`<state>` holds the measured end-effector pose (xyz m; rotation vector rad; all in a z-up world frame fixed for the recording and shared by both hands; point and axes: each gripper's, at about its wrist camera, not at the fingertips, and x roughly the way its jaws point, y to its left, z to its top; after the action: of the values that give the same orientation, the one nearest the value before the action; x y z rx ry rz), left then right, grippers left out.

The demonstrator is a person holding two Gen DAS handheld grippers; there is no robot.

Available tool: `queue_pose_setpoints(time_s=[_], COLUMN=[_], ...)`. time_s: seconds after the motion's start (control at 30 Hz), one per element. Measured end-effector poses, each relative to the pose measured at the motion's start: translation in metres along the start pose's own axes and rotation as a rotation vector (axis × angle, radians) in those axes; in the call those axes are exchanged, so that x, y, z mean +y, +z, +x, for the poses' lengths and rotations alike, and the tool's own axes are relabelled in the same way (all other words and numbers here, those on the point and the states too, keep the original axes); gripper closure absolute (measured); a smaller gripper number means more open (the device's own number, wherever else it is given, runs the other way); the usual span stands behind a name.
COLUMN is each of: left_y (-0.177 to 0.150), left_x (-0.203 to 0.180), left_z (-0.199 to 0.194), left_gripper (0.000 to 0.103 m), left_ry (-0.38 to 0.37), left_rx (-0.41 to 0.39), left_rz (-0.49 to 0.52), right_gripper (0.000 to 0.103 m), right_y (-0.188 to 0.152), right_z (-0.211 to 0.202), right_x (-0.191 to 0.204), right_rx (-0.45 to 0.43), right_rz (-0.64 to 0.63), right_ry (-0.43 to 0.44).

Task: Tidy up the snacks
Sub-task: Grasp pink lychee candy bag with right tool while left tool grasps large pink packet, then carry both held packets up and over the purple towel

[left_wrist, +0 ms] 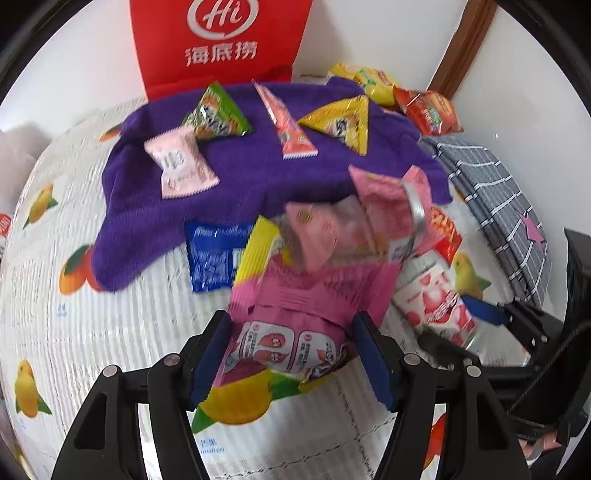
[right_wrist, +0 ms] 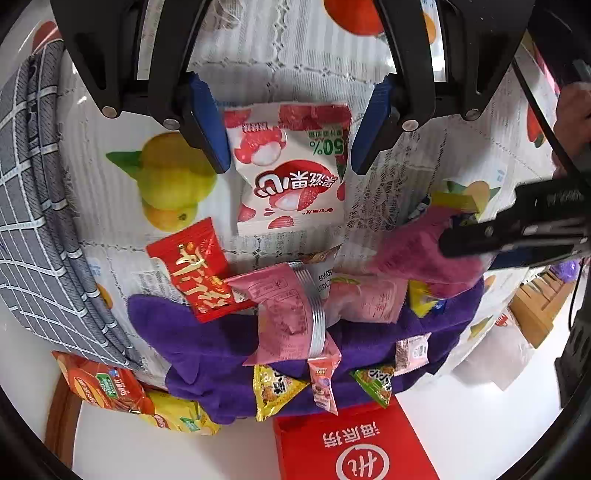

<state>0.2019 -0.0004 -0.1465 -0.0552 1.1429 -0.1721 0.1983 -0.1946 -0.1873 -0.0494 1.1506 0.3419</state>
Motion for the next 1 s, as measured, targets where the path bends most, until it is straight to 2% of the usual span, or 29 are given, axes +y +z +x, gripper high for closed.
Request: queue_pose_setpoints(time_s=[0.13, 0.17, 0.2, 0.23, 0.5, 0.63, 0.67, 0.73, 0.93, 1.0], left_y=[-0.006, -0.006, -0.006, -0.006, -0.003, -0.002, -0.002, -0.004, -0.008, -0.01], left_x=[0.005, 0.006, 0.005, 0.004, -0.01, -0.017, -0.018, -0.018, -0.01, -0.008], left_z=[-0.001, -0.002, -0.002, -0.003, 0.008, 0.018, 0.023, 0.026, 0.017, 0.01], left_gripper=[0.036, 0.036, 0.036, 0.036, 0.03, 0.03, 0.031, 0.049, 0.059, 0.06], left_ry=[-0.028, -0.03, -0.031, -0.029, -0.002, -0.018, -0.028, -0.073, -0.104, -0.1], left_rx=[0.005, 0.005, 0.004, 0.002, 0.002, 0.006, 0.022, 0.021, -0.002, -0.018], left_rz=[-0.014, -0.014, -0.012, -0.009, 0.02, 0.032, 0.035, 0.016, -0.019, -0.021], right_gripper=[0.032, 0.032, 0.038, 0.041, 0.044, 0.044, 0.044, 0.044, 0.044, 0.044], right_y=[0.0, 0.0, 0.0, -0.001, -0.007, -0.011, -0.011, -0.013, -0.015, -0.014], right_z=[0.005, 0.006, 0.007, 0.005, -0.006, -0.019, -0.02, -0.025, -0.037, -0.043], right_x=[0.007, 0.01, 0.01, 0.01, -0.006, -0.02, -0.023, -0.03, -0.037, -0.036], right_rx=[-0.021, -0.025, -0.031, -0.039, -0.04, -0.05, -0.05, -0.051, -0.075, -0.086], right_rz=[-0.038, -0.051, -0.059, -0.057, -0.016, 0.027, 0.04, 0.07, 0.101, 0.113], right_ry=[-0.063, -0.074, -0.078, -0.078, -0.08, -0.062, -0.056, -0.038, -0.037, -0.015])
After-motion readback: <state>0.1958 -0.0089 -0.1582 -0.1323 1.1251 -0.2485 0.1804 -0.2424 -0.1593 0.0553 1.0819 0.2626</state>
